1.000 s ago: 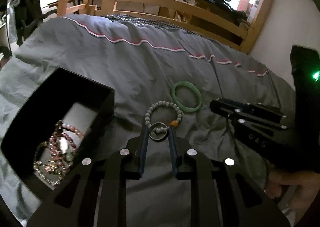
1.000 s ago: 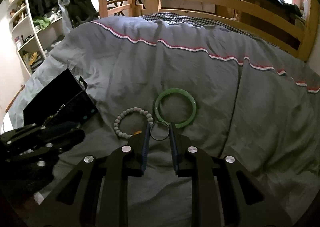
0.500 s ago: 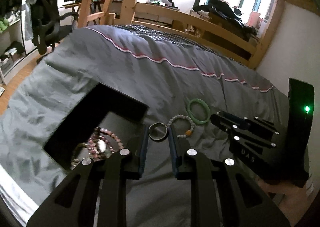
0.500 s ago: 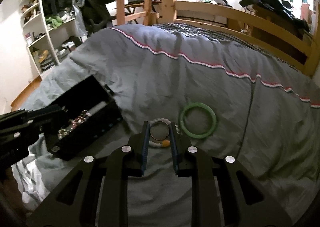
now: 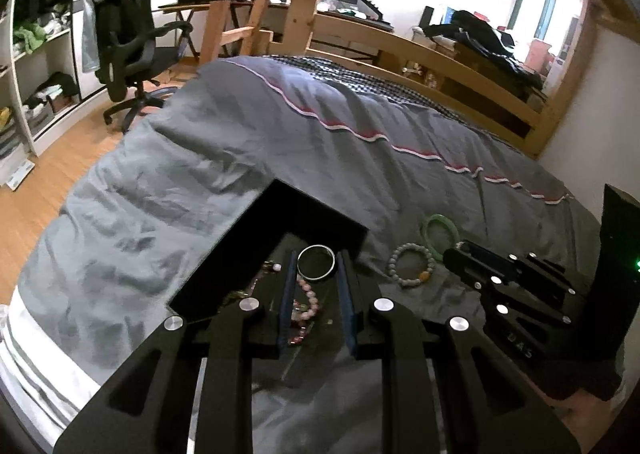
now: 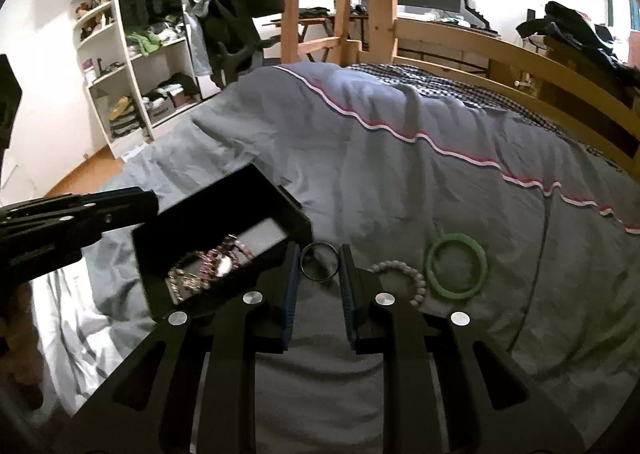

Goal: Organize jewelry

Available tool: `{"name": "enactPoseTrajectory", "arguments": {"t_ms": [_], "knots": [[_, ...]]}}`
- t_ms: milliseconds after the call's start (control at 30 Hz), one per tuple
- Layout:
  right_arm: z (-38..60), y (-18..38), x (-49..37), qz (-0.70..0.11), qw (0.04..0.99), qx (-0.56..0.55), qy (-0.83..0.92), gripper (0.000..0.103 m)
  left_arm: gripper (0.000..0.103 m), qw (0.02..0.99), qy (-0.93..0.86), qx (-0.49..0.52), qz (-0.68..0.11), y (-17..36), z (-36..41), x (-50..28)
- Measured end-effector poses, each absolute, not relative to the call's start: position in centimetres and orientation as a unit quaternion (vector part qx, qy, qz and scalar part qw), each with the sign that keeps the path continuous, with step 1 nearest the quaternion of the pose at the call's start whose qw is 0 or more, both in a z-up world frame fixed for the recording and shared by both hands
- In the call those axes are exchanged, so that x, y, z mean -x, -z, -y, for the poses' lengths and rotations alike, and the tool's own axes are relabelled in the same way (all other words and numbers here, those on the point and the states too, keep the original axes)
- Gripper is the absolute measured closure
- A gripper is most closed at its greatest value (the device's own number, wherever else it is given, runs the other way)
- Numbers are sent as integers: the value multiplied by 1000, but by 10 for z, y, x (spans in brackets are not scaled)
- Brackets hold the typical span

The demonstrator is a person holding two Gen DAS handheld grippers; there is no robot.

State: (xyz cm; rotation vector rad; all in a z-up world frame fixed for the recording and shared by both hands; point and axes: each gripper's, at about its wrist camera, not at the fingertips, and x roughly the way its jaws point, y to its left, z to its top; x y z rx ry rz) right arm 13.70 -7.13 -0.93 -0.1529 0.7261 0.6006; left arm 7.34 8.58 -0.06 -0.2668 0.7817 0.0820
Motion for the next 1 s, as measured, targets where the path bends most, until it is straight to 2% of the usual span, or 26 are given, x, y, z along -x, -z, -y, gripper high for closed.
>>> {"name": "enactPoseTrajectory", "arguments": {"t_ms": [1000], "knots": [[2, -3, -128, -322, 878, 79, -345, 83, 83, 917, -91, 148, -360, -19, -129, -60]]}}
